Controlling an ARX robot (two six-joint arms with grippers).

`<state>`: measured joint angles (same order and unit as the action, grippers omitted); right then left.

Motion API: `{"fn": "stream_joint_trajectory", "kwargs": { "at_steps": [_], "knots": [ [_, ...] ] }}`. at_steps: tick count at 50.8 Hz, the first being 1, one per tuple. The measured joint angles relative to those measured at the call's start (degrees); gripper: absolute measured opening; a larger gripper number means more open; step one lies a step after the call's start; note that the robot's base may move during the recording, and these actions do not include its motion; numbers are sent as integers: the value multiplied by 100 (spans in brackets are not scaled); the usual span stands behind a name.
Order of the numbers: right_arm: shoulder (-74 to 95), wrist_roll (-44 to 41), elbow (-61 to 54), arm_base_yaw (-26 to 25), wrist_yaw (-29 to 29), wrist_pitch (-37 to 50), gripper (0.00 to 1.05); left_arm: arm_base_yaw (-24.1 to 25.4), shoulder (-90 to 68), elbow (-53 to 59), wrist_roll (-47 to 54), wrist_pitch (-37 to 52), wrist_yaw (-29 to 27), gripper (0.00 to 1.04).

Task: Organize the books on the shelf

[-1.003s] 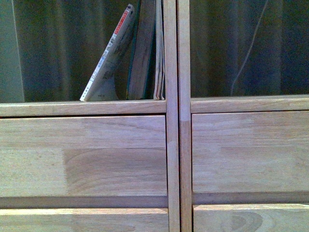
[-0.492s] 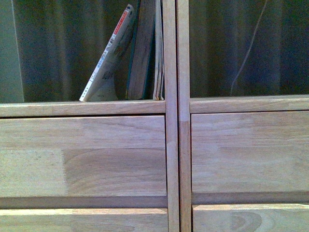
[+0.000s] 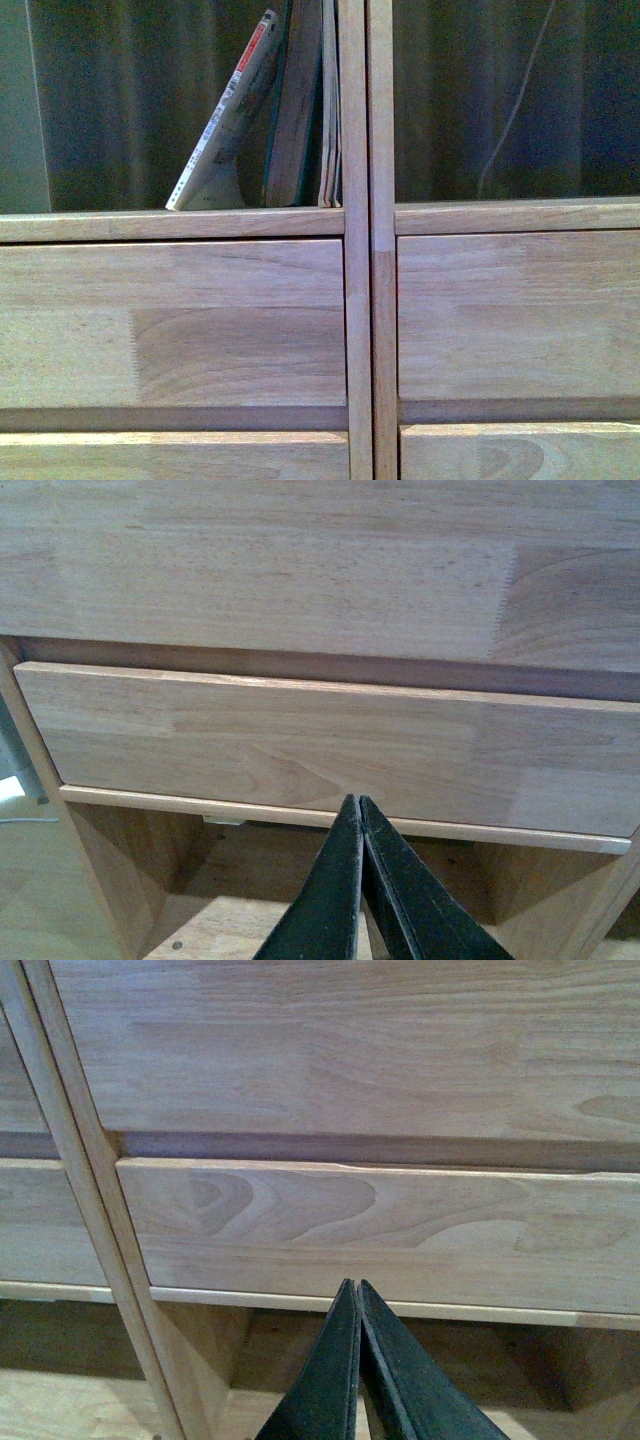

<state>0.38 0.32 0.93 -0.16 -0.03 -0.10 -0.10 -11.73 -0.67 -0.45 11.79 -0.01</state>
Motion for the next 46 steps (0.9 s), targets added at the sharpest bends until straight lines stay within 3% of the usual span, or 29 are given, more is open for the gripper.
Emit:
{"fn": "stream_joint_trajectory", "kwargs": {
  "at_steps": [8,14,24,46],
  "knots": [
    [0,0,0,0,0,0,3,-2,188,0,0,-192,0,3],
    [0,0,0,0,2,0,3,0,1001,-2,7,-1113,0,3],
    [-4,0,0,0,0,0,3,0,1137,-2,4,-1161,0,3],
    [-4,-11,0,0,-2,0,95,0,1137,-2,13,-1167,0,99]
  ]
}}
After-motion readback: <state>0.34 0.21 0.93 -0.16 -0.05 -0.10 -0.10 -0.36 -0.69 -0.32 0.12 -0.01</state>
